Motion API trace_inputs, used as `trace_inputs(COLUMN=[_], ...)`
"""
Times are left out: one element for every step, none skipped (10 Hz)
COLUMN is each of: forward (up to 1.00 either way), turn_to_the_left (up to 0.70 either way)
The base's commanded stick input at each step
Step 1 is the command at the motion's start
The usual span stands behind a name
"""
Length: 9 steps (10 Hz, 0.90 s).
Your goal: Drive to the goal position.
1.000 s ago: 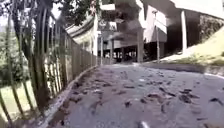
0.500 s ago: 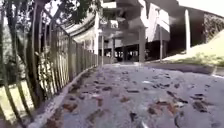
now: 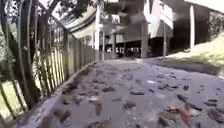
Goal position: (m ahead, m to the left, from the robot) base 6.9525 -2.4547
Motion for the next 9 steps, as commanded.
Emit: trace_inputs(forward=[0.50,0.50,0.50,0.50,0.50,0.50,0.50,0.50,0.50], turn_to_the_left=[0.18,0.00,0.00,0.00,0.00,0.00,0.00,0.00,0.00])
